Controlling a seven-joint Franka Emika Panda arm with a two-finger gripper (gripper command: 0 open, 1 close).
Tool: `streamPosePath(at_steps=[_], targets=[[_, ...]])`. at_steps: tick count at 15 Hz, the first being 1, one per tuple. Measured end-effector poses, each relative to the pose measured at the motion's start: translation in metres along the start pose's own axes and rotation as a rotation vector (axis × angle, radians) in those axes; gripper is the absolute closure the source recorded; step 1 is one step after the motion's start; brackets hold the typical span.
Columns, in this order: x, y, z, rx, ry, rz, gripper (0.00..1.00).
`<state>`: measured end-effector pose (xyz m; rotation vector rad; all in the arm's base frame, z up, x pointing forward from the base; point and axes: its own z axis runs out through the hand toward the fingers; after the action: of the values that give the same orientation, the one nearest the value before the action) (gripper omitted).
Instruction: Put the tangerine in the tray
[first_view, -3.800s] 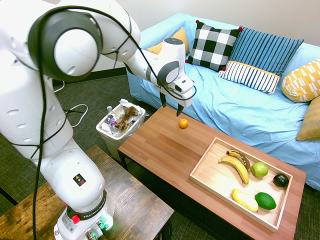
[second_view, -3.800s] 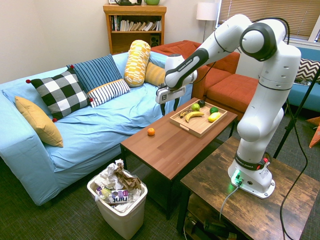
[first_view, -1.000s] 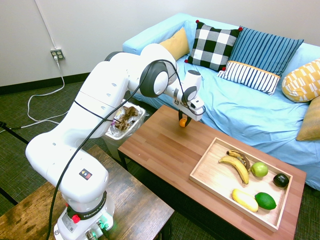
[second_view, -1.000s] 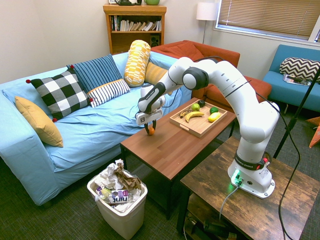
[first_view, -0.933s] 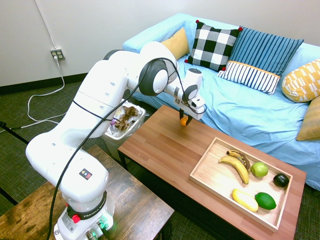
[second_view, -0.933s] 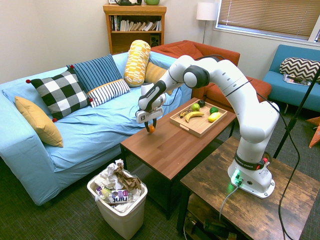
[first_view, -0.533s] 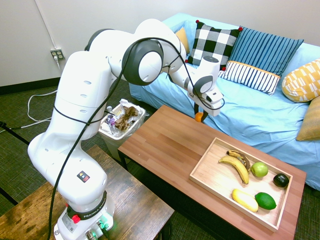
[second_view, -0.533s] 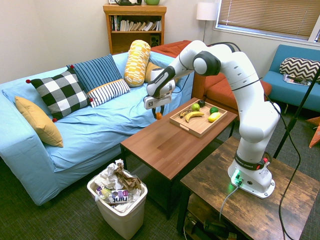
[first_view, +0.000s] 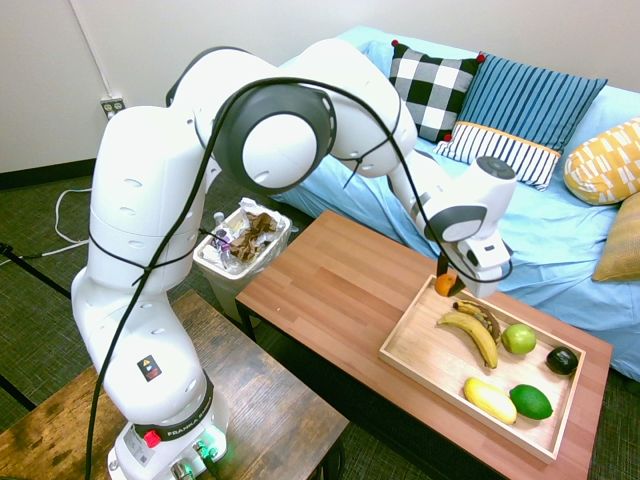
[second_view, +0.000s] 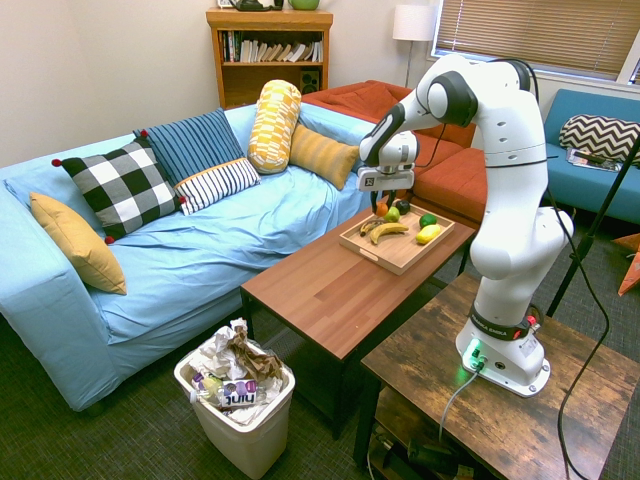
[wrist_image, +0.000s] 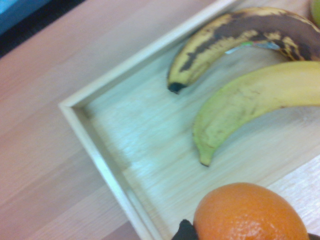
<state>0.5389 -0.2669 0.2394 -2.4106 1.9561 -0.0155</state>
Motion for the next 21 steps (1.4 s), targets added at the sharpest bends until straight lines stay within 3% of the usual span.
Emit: streamPosePath(at_steps=[7, 12, 13, 21], targets=[[0.037, 0.015, 0.099, -0.101, -0.058, 0.063, 1.00], [0.046, 0.011, 0.137, -0.139, -0.087, 0.067, 1.00], [0.047, 0.011, 0.139, -0.140, -0.089, 0.067, 0.00], [0.047, 0.012, 0.139, -0.131, -0.101, 0.038, 0.00]])
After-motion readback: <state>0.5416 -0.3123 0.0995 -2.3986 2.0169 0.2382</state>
